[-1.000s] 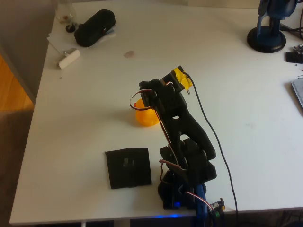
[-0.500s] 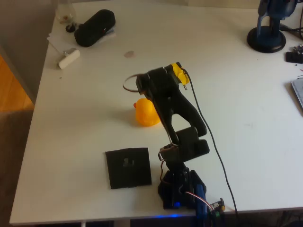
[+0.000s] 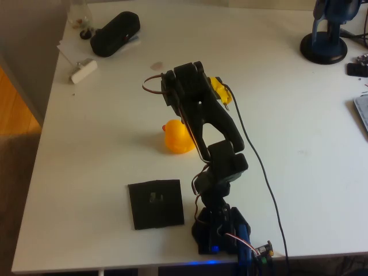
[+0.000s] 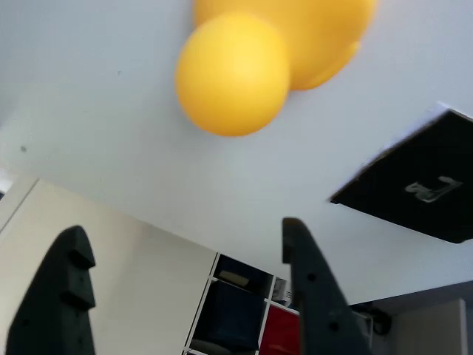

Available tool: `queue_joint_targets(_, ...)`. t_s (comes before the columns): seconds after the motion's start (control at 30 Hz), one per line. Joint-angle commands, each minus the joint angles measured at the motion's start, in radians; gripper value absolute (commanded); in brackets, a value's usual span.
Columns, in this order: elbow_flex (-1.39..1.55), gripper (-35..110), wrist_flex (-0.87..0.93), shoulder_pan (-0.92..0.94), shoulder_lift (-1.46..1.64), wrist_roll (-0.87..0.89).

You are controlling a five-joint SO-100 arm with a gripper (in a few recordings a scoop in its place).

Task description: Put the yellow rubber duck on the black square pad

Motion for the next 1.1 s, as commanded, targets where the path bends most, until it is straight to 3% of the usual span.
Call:
queue_joint_targets(0.0, -0.025, 30, 0.025, -0.006, -0.032, -0.011)
queue_joint_targets(1.07, -0.035, 30, 0.008, 0.077, -0.265, -0.014)
